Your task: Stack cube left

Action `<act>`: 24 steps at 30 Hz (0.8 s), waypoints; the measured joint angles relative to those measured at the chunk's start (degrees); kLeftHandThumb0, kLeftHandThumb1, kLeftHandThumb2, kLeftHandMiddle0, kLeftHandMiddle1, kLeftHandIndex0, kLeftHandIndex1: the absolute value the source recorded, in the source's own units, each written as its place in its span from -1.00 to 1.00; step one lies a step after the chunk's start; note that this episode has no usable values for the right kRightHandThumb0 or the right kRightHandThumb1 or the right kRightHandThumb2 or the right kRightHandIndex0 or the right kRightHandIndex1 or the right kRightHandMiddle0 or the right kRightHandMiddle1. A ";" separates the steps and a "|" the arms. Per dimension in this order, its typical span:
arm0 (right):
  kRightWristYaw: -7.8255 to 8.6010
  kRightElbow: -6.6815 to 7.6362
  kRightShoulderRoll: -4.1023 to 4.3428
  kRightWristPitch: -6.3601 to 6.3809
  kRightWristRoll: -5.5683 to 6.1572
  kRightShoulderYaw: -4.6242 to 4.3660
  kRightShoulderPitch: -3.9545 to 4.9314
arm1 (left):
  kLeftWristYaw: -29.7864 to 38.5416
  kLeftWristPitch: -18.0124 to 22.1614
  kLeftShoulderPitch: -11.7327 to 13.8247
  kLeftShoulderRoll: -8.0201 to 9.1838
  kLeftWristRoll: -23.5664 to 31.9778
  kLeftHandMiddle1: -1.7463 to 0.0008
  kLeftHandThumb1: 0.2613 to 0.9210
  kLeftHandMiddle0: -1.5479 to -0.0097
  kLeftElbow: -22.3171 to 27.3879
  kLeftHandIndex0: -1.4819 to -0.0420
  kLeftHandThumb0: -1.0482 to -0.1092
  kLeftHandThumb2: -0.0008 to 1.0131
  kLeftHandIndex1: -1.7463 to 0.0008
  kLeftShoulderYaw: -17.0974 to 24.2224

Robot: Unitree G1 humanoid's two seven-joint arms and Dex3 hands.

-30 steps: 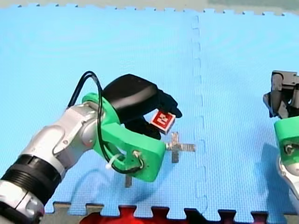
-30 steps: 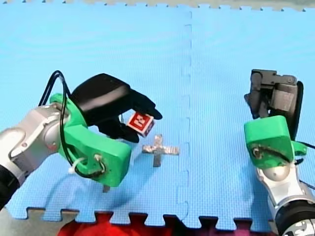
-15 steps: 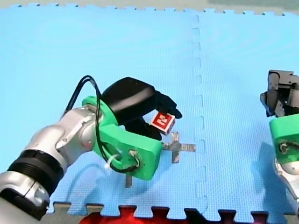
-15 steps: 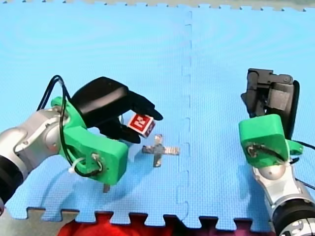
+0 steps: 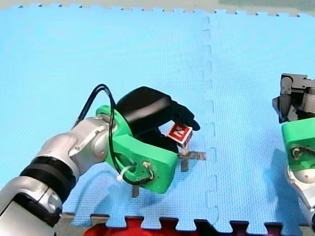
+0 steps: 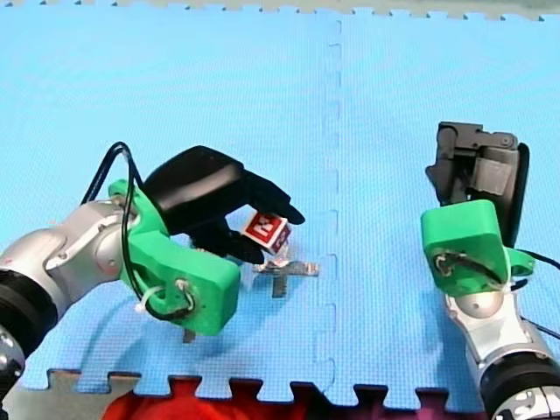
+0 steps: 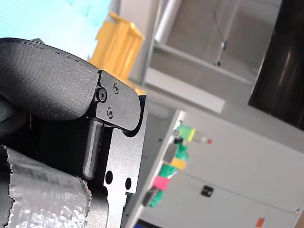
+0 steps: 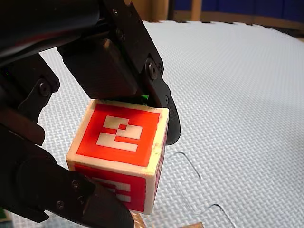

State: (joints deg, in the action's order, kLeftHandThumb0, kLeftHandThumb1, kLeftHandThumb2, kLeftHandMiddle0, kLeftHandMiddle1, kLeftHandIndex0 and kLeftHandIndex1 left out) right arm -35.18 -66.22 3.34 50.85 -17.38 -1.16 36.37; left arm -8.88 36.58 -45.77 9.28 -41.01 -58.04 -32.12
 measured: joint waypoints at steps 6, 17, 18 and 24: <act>0.03 0.10 0.01 0.00 0.06 0.00 0.02 | -0.74 0.71 -0.66 -0.45 -0.04 -1.00 0.73 -0.12 -1.37 -0.67 0.28 -0.99 1.00 -0.36; 0.04 0.36 0.13 0.00 0.17 0.09 0.15 | -1.96 1.83 -1.13 -1.24 -0.10 -1.00 0.74 -0.12 -3.65 -0.67 0.27 -0.99 1.00 -1.14; -0.02 0.43 0.15 -0.01 0.15 0.08 0.15 | -2.07 1.92 -1.13 -1.30 -0.12 -1.00 0.74 -0.12 -3.87 -0.67 0.27 -0.99 1.00 -1.20; -0.18 0.85 0.17 -0.13 0.11 0.08 0.16 | -1.85 2.00 -1.16 -1.42 -0.14 -1.00 0.76 -0.11 -4.98 -0.63 0.27 -0.99 1.00 -1.53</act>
State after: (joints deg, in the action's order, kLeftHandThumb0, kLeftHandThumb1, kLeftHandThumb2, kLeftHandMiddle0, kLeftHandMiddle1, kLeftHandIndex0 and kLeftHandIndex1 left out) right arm -35.36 -65.37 3.51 50.72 -17.28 -1.08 36.53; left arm -10.73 38.59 -46.93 7.86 -41.14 -63.02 -33.65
